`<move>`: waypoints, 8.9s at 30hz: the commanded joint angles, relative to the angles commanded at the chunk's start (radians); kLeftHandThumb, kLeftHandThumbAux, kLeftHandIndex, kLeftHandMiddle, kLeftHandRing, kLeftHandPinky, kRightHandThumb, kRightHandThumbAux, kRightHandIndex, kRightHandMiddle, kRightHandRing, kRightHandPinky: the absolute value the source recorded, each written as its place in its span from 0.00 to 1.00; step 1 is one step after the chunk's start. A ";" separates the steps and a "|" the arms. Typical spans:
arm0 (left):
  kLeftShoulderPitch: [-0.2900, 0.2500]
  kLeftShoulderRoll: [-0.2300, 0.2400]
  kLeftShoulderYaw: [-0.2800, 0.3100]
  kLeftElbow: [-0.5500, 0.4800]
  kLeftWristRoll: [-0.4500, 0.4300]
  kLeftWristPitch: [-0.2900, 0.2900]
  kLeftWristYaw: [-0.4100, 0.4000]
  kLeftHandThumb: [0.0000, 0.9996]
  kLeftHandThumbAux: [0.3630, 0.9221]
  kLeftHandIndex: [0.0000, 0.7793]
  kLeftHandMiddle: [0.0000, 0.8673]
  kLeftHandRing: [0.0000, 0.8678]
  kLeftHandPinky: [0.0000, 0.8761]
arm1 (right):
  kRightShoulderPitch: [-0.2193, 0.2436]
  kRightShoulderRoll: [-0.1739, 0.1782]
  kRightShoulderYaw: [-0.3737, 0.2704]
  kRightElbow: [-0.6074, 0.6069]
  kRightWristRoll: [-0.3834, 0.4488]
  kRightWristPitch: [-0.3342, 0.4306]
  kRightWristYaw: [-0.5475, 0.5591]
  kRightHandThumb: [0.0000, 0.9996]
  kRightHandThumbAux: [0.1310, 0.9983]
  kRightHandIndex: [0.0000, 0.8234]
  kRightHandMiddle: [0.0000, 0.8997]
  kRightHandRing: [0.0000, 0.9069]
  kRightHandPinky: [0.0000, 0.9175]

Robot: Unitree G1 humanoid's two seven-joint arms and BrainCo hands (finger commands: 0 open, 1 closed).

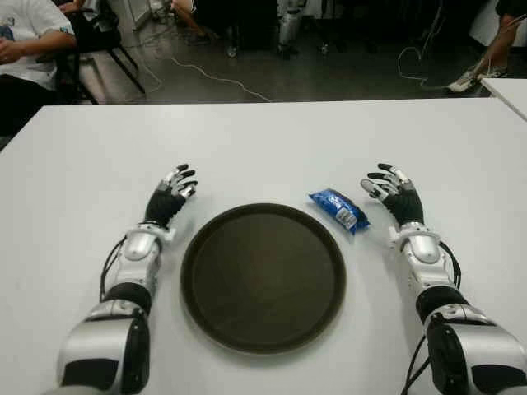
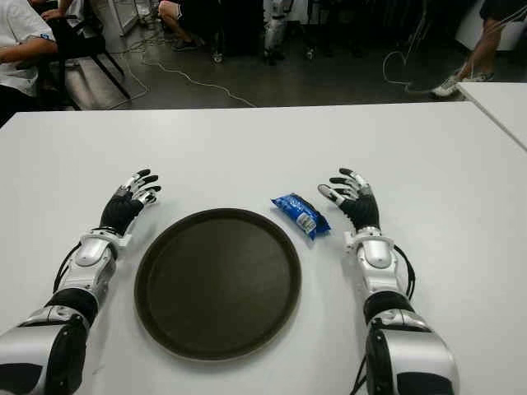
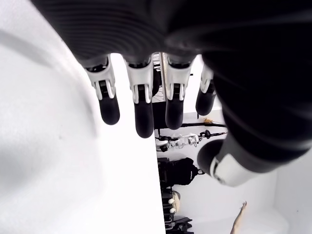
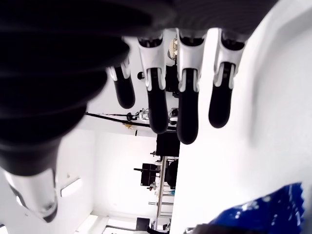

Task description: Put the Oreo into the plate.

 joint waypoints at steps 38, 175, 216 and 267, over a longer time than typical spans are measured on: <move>0.011 -0.007 0.020 -0.010 -0.035 -0.031 -0.033 0.14 0.46 0.09 0.17 0.15 0.12 | 0.003 0.002 0.014 -0.012 -0.009 0.010 -0.025 0.00 0.57 0.28 0.37 0.39 0.36; 0.011 0.015 0.000 -0.016 -0.019 -0.036 -0.030 0.16 0.44 0.11 0.18 0.16 0.14 | 0.083 -0.185 0.603 -0.896 -0.901 0.813 0.064 0.00 0.57 0.10 0.14 0.14 0.15; 0.010 0.004 0.000 -0.011 -0.017 -0.042 -0.001 0.15 0.39 0.10 0.16 0.16 0.16 | 0.208 -0.120 0.685 -1.185 -1.144 1.043 0.102 0.00 0.60 0.11 0.16 0.19 0.21; 0.013 0.020 -0.002 -0.010 -0.011 -0.048 -0.007 0.17 0.39 0.10 0.17 0.16 0.14 | 0.176 -0.053 0.670 -1.013 -1.185 1.055 0.065 0.00 0.62 0.15 0.20 0.22 0.23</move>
